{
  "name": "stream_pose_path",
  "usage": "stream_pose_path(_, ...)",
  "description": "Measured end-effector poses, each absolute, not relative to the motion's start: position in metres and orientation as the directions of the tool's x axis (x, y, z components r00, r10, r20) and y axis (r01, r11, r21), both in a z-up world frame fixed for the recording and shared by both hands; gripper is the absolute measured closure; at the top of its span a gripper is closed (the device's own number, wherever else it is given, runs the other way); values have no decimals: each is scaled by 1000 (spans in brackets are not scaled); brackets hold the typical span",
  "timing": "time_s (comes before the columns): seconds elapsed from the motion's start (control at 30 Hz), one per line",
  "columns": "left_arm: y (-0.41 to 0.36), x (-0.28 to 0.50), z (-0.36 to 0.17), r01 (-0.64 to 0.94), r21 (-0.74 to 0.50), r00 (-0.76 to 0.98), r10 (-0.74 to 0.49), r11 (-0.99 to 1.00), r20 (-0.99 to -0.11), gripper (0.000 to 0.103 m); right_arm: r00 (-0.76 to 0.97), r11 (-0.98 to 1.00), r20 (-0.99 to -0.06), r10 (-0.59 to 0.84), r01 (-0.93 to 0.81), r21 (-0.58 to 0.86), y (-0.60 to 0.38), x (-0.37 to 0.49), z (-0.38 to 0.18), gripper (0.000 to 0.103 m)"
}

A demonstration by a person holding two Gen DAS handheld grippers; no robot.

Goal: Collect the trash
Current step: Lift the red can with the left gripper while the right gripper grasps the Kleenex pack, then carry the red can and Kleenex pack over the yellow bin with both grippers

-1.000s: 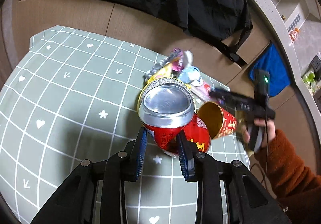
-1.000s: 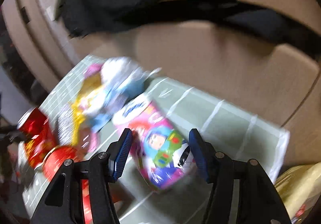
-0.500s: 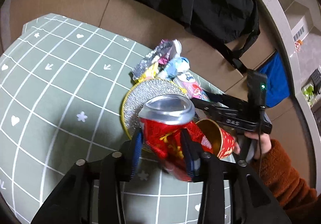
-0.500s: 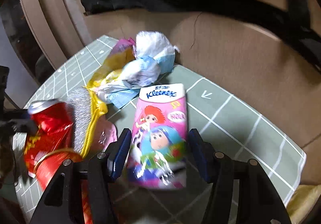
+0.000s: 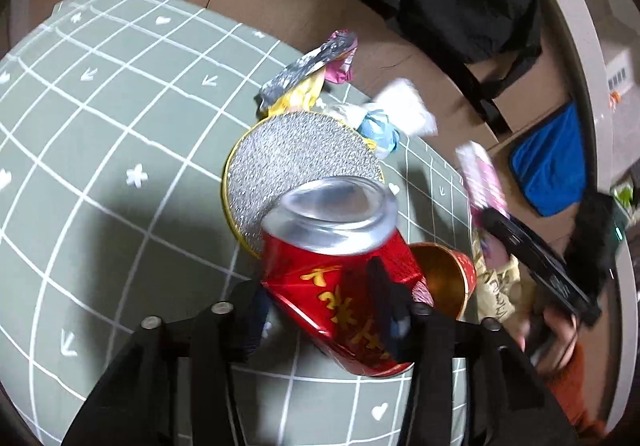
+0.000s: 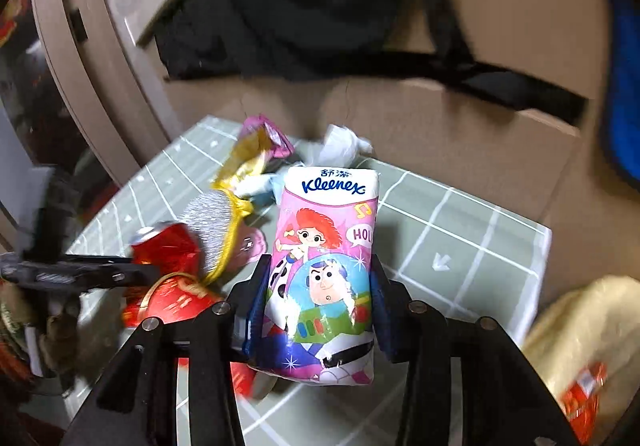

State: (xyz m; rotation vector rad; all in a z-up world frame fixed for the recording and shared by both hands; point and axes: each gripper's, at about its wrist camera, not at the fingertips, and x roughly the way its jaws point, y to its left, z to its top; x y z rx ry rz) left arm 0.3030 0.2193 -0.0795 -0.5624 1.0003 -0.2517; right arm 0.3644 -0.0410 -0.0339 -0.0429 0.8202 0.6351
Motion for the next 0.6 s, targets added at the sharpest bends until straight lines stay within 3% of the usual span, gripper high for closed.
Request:
stream_pose_path(0.13,209,298,-70,-33,-548,561,-438,836,-702,71,542,811,-649,534,-546,211,-51,336,-17,62)
stream_pose_path(0.33,188,285,-36,-1,-432,657,-325,902,-680,72,562,805,-621,547,-556,206,-61,311,-6,62)
stream_pose_path(0.6,154,266,22,22,-231,796,-156,973,-584,72,609,812,-565,557,-543,214,-81,294,11,62)
